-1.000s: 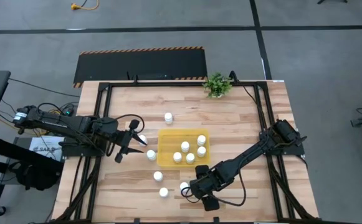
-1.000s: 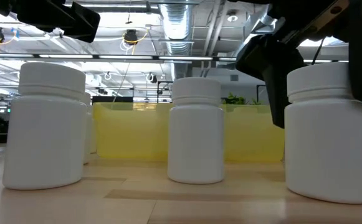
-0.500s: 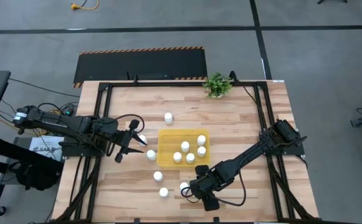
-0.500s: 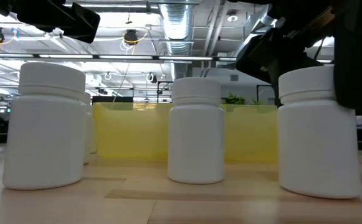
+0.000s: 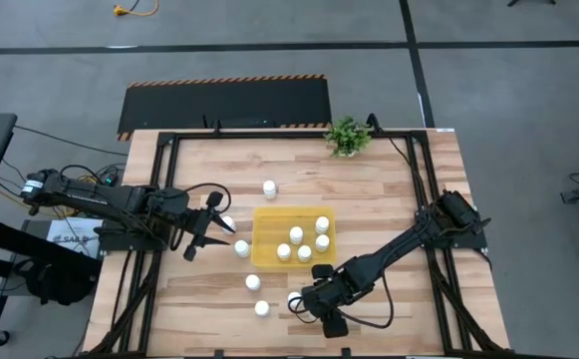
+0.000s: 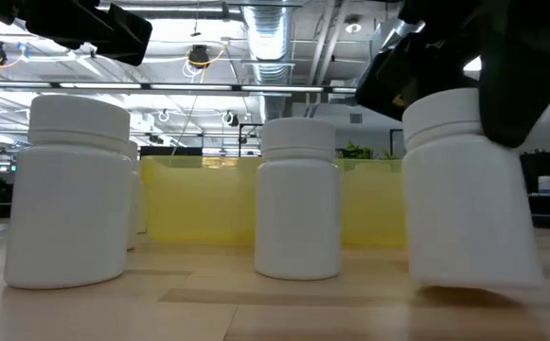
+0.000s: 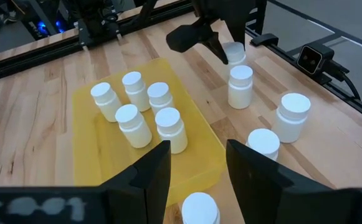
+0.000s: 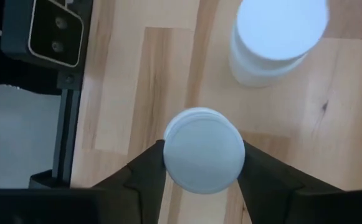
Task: Pick and place pill bottles into a basket
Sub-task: Put the white pill bottle into the yellow bin
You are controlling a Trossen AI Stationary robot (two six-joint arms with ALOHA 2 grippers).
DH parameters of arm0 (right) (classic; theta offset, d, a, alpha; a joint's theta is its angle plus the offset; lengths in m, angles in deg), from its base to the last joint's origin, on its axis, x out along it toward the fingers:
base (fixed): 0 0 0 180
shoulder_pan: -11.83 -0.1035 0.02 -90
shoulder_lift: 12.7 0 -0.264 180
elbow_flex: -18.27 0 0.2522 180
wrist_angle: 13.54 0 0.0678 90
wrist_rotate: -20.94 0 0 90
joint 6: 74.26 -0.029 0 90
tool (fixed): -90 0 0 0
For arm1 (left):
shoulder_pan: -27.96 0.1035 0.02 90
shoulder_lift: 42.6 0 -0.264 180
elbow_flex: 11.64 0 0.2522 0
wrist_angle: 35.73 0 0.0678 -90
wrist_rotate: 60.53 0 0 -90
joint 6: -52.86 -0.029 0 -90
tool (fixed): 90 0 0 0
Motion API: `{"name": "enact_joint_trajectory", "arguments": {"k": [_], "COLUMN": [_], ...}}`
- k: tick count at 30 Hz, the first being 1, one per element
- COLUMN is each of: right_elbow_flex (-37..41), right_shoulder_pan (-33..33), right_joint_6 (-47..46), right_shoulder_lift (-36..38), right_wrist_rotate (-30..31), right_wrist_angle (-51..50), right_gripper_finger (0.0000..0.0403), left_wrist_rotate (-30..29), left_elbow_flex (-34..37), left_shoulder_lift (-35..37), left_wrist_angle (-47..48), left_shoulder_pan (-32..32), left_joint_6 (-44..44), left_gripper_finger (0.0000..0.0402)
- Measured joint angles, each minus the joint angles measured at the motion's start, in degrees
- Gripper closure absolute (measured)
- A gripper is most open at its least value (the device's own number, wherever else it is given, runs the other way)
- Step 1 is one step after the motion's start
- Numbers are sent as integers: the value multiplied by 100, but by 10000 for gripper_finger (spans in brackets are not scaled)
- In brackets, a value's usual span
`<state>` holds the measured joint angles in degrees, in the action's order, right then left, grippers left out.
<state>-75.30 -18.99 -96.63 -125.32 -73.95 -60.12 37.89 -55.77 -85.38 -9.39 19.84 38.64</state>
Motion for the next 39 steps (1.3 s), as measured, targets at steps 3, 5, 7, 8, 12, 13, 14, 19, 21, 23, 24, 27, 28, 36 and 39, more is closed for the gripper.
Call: {"name": "enact_joint_trajectory", "arguments": {"k": [3,5,7,8,12,13,14,19,21,23,24,27,28,36,39], "right_elbow_flex": [0,-24,-120,-185,-380,-423,-478,-765,-892,-995,-1054,-1277,-1342,-1912,-2123], "right_shoulder_pan": [66,120,175,200,302,328,352,449,487,511,531,594,620,931,1104], "right_joint_6": [-12,-14,-13,-10,15,21,31,169,240,299,322,458,521,969,1163], "right_shoulder_lift": [23,24,22,22,24,24,24,24,28,28,28,31,31,31,31], "right_wrist_rotate": [5,8,15,15,15,17,17,-81,-99,-105,-105,-115,-114,-116,-108], "right_wrist_angle": [-15,-52,-191,-254,-575,-656,-744,-1343,-1531,-1751,-1854,-2165,-2284,-2994,-3254], "right_gripper_finger": [245,252,255,254,243,242,243,255,255,250,247,244,246,250,243], "left_wrist_rotate": [-1,-1,-1,-1,-1,-1,-1,-1,-1,-1,-4,-30,-68,-223,-224], "left_elbow_flex": [0,0,0,0,0,0,0,1,2,2,2,2,2,2,2], "left_shoulder_lift": [2,0,1,0,0,1,1,1,0,1,0,1,1,0,2], "left_wrist_angle": [2,1,2,2,2,2,2,2,2,2,2,2,2,2,2], "left_shoulder_pan": [0,0,0,0,0,0,0,0,0,-1,0,0,0,-1,0], "left_joint_6": [0,-2,-2,-2,-2,-2,-2,-4,-4,-4,-7,-7,-7,-9,-9], "left_gripper_finger": [257,257,257,257,257,257,257,257,257,257,257,257,257,257,257]}}
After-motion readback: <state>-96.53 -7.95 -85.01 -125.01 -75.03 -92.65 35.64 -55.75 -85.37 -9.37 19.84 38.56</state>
